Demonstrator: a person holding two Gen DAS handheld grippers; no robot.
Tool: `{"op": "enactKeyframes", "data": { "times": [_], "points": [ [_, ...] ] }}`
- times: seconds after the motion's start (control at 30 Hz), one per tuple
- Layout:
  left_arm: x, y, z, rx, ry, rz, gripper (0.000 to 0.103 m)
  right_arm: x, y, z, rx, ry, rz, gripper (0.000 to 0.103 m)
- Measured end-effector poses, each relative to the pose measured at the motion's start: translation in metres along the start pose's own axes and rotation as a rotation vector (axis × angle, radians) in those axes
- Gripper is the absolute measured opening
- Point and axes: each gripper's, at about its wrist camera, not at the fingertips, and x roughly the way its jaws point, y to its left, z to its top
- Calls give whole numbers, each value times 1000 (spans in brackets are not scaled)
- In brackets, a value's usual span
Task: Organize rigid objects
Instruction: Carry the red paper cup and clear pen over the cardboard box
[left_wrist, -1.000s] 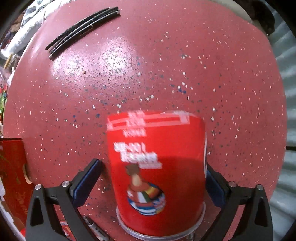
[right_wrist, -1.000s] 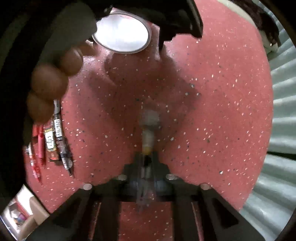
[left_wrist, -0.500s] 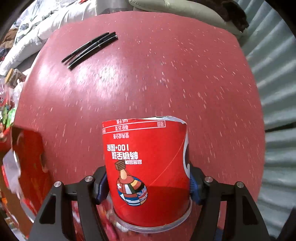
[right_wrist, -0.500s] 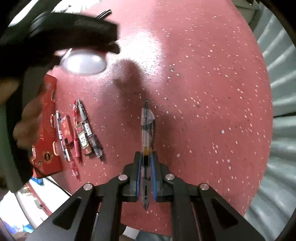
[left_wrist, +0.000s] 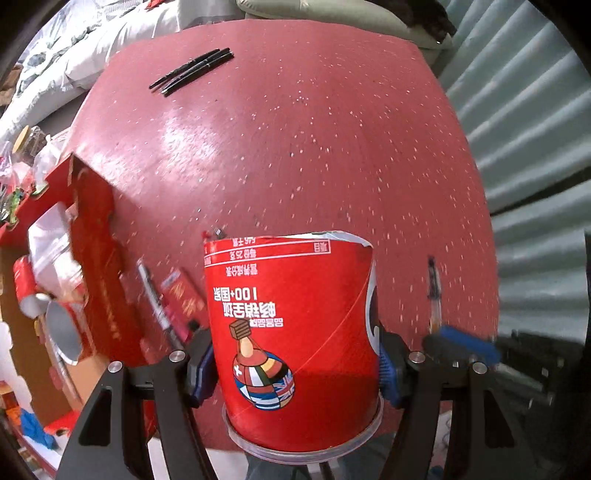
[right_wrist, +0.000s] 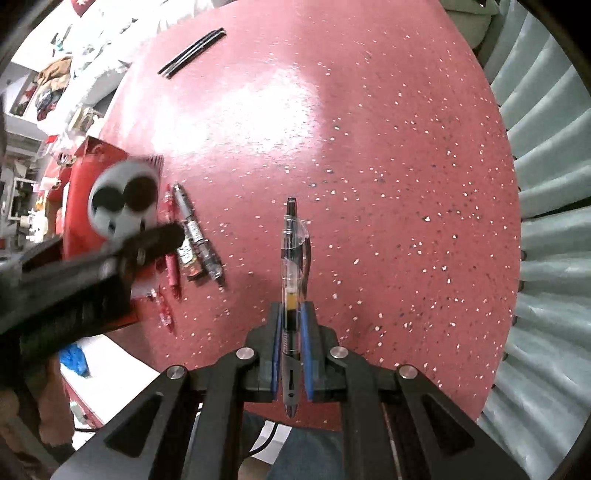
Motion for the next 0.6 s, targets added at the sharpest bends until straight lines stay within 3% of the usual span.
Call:
{"op": "enactKeyframes", "data": {
  "times": [0.27, 0.6],
  "points": [
    [-24, 33, -28, -13, -15, -11, 69, -15, 34, -2, -58, -19, -14, 10],
    [-49, 87, -42, -95, -93, -13, 69, -27, 87, 9, -168, -41, -48, 10]
  ]
}}
